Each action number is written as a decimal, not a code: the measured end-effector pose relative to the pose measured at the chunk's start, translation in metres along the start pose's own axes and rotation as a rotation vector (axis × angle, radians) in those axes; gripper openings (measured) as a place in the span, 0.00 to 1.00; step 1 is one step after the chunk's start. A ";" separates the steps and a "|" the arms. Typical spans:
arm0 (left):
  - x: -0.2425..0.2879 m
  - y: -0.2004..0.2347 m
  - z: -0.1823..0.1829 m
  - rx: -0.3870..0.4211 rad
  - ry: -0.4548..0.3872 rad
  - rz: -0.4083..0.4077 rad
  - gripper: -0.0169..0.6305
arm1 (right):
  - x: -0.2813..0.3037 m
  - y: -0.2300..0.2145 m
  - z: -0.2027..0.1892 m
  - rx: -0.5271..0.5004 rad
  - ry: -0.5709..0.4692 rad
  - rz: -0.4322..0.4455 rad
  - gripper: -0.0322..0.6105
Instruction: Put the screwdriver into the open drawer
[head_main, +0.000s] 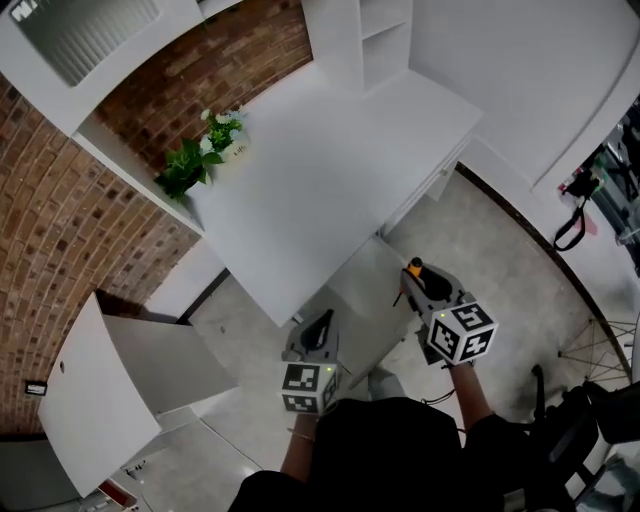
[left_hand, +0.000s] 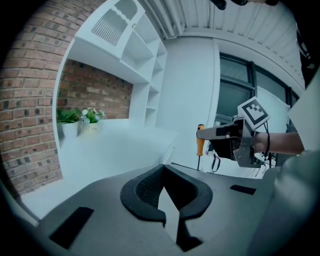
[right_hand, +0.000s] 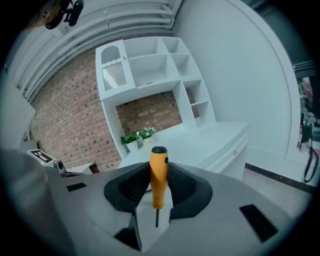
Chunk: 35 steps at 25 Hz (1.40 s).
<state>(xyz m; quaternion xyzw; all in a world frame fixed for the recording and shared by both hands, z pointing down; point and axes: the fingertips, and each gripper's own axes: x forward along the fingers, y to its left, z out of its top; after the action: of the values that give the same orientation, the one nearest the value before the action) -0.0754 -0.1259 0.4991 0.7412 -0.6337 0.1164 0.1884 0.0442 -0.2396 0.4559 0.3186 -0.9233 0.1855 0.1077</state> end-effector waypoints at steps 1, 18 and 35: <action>0.004 0.001 -0.007 -0.009 0.018 -0.007 0.04 | 0.007 -0.001 -0.008 0.008 0.024 0.000 0.23; 0.079 0.013 -0.096 -0.125 0.229 -0.069 0.04 | 0.107 -0.024 -0.131 0.129 0.361 0.027 0.23; 0.114 0.021 -0.152 -0.219 0.344 -0.052 0.04 | 0.173 -0.043 -0.208 0.076 0.653 0.077 0.23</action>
<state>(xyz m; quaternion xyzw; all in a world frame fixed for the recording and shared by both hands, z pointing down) -0.0670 -0.1659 0.6862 0.7016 -0.5817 0.1669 0.3763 -0.0462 -0.2805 0.7111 0.2111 -0.8437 0.3162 0.3790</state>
